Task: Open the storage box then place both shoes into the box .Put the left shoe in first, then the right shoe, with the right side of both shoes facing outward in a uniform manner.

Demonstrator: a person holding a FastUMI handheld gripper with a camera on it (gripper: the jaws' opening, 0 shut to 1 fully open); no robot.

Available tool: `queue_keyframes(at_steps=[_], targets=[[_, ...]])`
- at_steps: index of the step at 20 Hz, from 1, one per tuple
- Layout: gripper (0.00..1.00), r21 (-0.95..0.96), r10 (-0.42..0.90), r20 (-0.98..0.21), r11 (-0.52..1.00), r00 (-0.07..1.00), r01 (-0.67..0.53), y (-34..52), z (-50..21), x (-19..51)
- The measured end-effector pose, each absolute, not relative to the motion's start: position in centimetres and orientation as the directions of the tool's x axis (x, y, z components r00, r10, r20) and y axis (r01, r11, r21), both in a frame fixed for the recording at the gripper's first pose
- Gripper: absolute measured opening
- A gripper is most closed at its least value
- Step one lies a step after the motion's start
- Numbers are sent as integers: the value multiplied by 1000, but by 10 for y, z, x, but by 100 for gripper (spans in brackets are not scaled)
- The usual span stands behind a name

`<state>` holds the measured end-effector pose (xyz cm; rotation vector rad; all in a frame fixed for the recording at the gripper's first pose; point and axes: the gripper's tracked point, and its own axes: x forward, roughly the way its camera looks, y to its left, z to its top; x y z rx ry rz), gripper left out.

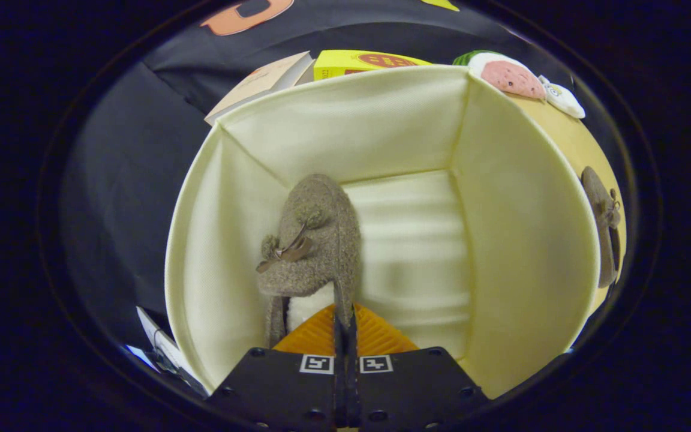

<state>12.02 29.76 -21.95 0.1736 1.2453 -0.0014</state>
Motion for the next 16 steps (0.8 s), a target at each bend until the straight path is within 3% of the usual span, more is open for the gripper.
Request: queue_keyframes(at_steps=[5, 10, 12, 15, 16], targets=[[8, 152, 127, -944, 987, 306, 57, 301, -222, 120], [43, 161, 142, -949, 986, 283, 46, 301, -212, 109], [52, 170, 155, -950, 985, 272, 32, 298, -202, 104], [73, 143, 129, -941, 989, 312, 24, 281, -178, 107], [74, 159, 145, -934, 987, 326, 18, 282, -166, 105]])
